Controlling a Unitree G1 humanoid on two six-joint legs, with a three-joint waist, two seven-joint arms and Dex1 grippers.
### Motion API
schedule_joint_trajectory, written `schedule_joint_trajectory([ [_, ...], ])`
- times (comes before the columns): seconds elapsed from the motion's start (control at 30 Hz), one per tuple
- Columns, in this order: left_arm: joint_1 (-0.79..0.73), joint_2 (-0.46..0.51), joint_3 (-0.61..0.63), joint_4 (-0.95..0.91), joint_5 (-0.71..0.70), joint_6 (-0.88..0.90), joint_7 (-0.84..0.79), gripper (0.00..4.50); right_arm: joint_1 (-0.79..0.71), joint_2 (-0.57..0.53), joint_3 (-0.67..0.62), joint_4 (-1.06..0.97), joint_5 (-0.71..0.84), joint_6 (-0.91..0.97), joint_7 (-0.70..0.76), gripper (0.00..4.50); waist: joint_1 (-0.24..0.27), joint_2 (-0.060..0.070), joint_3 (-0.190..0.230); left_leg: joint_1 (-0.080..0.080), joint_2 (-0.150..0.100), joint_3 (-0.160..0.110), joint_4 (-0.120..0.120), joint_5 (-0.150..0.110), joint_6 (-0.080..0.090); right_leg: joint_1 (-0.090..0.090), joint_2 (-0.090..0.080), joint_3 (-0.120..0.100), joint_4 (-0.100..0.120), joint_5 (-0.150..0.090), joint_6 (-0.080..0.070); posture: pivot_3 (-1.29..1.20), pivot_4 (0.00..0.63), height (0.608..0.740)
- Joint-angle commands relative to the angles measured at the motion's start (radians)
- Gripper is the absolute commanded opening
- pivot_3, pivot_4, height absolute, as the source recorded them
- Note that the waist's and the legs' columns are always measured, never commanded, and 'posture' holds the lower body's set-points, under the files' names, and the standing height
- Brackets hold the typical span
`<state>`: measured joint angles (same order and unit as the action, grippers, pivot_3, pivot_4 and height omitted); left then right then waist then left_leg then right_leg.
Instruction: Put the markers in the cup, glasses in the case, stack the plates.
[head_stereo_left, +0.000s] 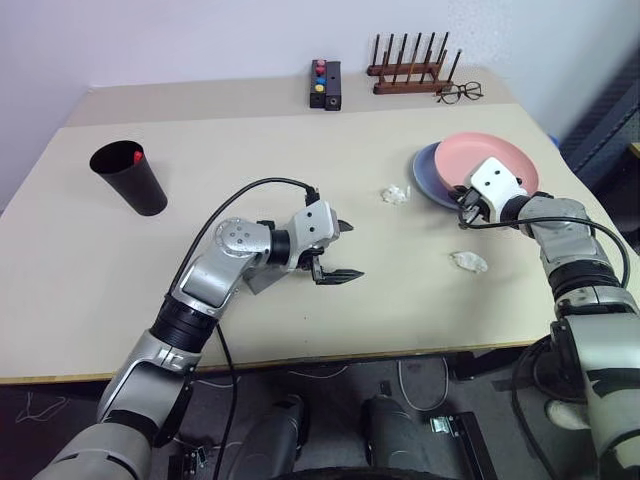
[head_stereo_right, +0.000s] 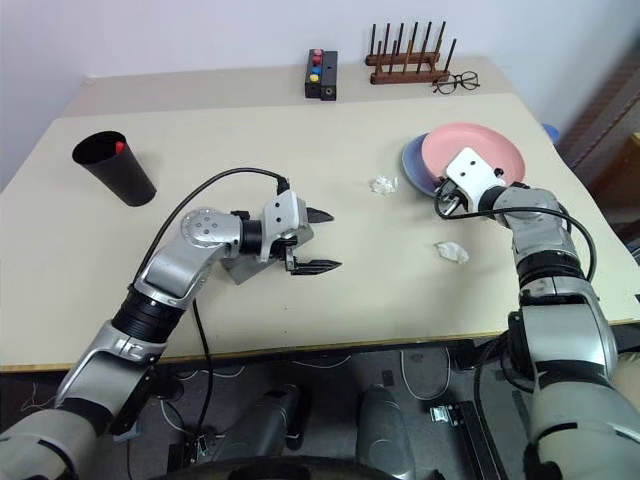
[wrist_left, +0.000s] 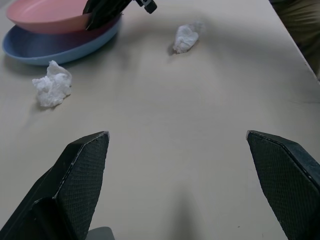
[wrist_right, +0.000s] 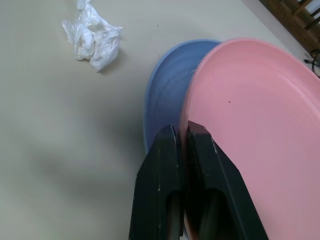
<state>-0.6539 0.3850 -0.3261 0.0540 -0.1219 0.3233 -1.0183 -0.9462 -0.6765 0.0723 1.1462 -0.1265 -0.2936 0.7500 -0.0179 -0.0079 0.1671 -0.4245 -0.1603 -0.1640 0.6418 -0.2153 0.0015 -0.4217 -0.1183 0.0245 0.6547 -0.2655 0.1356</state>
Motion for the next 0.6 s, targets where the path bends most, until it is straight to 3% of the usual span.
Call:
schedule_joint_trajectory([
  [0.03,0.008,0.012,0.034,-0.044,-0.018,0.003,0.011,4.5,-0.052,0.004,-0.009,0.026,-0.005,-0.025,-0.007,1.49,0.0,0.0,0.0,0.0,0.0,0.0,0.0,0.0,0.0,0.0,0.0,0.0,0.0,0.0,0.0,0.0,0.15,0.74],
  [0.23,0.014,0.014,0.035,-0.036,-0.019,-0.004,0.017,4.5,-0.052,0.002,-0.038,0.016,0.017,-0.046,-0.015,4.48,0.001,0.0,0.0,0.0,0.0,0.0,0.0,0.0,0.0,0.0,0.0,0.0,0.0,0.0,0.0,0.0,0.15,0.74],
  [0.4,-0.002,-0.006,0.026,-0.021,-0.02,-0.009,0.019,4.5,-0.03,-0.015,-0.11,-0.093,0.118,-0.008,0.083,4.48,0.0,0.0,0.0,0.0,0.0,0.0,0.0,0.0,0.0,0.0,0.0,0.0,0.0,0.0,0.0,0.0,0.15,0.74],
  [0.6,-0.021,-0.032,0.015,0.011,-0.019,-0.029,0.01,4.5,0.173,-0.111,-0.197,-0.456,0.244,0.196,0.193,4.48,0.011,0.0,0.0,0.0,0.0,0.0,0.0,0.0,0.0,0.0,0.0,0.0,-0.001,0.0,0.0,0.0,0.15,0.74],
])
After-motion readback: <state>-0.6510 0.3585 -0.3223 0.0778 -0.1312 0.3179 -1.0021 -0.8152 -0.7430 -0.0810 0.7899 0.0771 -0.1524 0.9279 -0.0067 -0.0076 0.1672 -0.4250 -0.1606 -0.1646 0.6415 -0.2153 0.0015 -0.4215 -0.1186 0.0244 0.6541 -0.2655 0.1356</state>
